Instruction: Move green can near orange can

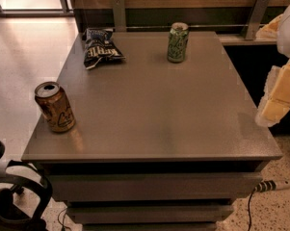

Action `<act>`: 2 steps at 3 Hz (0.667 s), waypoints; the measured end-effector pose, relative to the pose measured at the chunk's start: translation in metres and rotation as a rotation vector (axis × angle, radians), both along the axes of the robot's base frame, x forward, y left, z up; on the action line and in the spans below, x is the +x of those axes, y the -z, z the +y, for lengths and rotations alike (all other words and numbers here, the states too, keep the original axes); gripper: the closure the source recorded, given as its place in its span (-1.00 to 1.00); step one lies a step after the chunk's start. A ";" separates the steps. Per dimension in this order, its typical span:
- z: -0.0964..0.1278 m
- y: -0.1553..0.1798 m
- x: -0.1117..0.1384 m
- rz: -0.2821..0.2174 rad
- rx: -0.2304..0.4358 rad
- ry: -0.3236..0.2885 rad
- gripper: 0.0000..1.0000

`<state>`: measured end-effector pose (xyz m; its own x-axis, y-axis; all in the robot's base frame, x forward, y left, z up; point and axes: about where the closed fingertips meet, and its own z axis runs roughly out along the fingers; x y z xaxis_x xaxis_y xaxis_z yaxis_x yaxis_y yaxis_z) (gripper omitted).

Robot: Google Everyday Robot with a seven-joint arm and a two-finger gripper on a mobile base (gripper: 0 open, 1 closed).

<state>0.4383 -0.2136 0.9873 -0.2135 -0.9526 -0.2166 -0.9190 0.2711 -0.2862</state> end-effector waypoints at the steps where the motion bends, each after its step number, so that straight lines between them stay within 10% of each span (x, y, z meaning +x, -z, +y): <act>1: 0.000 0.000 0.000 0.000 0.000 0.000 -1.00; 2: -0.004 -0.006 0.017 -0.034 -0.009 0.012 -1.00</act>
Offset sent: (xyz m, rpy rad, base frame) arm 0.0455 -0.0118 0.0105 -0.0238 -0.0691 -0.0324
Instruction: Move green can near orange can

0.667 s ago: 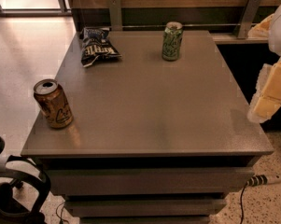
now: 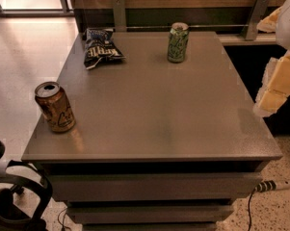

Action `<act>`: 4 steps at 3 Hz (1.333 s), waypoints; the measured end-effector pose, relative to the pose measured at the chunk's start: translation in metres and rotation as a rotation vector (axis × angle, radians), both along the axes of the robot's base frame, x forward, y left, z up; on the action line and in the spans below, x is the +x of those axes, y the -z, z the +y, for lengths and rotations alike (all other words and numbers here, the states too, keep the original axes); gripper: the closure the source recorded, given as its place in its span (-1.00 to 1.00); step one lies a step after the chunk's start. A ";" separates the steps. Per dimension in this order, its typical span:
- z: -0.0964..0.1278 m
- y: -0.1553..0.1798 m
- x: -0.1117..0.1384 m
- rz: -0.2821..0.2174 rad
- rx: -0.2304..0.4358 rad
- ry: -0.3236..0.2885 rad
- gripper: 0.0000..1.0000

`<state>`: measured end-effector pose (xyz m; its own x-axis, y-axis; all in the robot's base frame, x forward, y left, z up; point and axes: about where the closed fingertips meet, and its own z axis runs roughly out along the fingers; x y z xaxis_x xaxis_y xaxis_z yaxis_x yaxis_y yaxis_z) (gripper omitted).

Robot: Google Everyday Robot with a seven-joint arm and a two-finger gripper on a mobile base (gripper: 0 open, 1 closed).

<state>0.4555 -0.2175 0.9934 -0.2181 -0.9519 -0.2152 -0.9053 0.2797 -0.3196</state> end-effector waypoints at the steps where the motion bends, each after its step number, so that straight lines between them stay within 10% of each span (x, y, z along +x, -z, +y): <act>1: -0.014 -0.010 0.032 -0.072 0.060 0.039 -1.00; 4: -0.009 0.028 0.081 -0.257 0.655 0.215 -1.00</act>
Offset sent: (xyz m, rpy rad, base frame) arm 0.0995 -0.0324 0.0284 0.5453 -0.3183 -0.1936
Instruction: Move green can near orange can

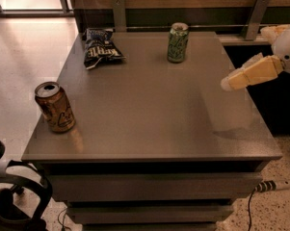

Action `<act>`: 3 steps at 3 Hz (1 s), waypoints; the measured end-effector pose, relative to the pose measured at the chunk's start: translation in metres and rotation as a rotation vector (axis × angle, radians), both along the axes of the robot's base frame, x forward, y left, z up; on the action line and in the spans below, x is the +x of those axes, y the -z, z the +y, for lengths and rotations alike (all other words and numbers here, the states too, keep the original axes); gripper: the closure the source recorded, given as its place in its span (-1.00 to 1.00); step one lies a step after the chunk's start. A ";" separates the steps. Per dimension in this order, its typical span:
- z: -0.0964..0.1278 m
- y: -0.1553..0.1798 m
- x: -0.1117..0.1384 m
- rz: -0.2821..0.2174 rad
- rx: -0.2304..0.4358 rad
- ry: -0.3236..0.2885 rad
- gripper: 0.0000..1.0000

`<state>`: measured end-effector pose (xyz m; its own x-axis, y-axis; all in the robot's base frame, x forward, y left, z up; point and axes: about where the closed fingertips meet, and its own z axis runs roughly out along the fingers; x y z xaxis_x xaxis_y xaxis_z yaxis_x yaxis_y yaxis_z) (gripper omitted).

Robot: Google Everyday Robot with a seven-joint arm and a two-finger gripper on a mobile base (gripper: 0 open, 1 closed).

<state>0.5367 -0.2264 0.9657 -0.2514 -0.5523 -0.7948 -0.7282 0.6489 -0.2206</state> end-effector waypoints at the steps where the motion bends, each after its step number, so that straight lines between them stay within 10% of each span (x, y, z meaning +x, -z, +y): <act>1: 0.011 -0.001 0.018 -0.100 0.189 0.061 -1.00; 3: 0.020 -0.001 0.048 -0.122 0.183 0.065 -1.00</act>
Offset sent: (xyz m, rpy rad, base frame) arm 0.0109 0.0077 -0.0079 0.1383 -0.0598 -0.0375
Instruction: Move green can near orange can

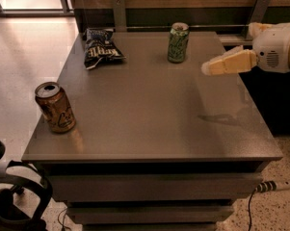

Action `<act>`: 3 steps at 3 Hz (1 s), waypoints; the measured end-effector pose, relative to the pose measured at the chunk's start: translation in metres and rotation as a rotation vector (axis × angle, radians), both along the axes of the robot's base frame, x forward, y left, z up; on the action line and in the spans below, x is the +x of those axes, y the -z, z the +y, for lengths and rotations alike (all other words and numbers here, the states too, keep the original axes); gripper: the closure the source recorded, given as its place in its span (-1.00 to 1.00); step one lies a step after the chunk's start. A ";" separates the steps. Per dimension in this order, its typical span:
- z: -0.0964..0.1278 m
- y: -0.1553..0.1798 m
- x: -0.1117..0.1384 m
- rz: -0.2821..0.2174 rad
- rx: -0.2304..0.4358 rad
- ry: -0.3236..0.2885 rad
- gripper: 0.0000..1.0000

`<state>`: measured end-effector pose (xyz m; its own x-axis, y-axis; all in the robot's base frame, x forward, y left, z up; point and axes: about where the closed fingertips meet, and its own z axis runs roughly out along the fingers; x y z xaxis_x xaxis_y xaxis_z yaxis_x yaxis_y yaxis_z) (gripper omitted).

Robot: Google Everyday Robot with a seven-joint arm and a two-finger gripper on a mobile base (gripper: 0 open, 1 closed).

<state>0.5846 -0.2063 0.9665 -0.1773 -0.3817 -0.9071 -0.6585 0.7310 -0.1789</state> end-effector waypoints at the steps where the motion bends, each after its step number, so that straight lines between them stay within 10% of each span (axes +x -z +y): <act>1: 0.010 0.006 0.044 -0.047 0.021 0.021 -1.00; 3: 0.007 0.032 0.123 -0.086 0.105 0.105 -1.00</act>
Offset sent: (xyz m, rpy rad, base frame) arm 0.1359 0.0101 -0.0357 0.0871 -0.1022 -0.1211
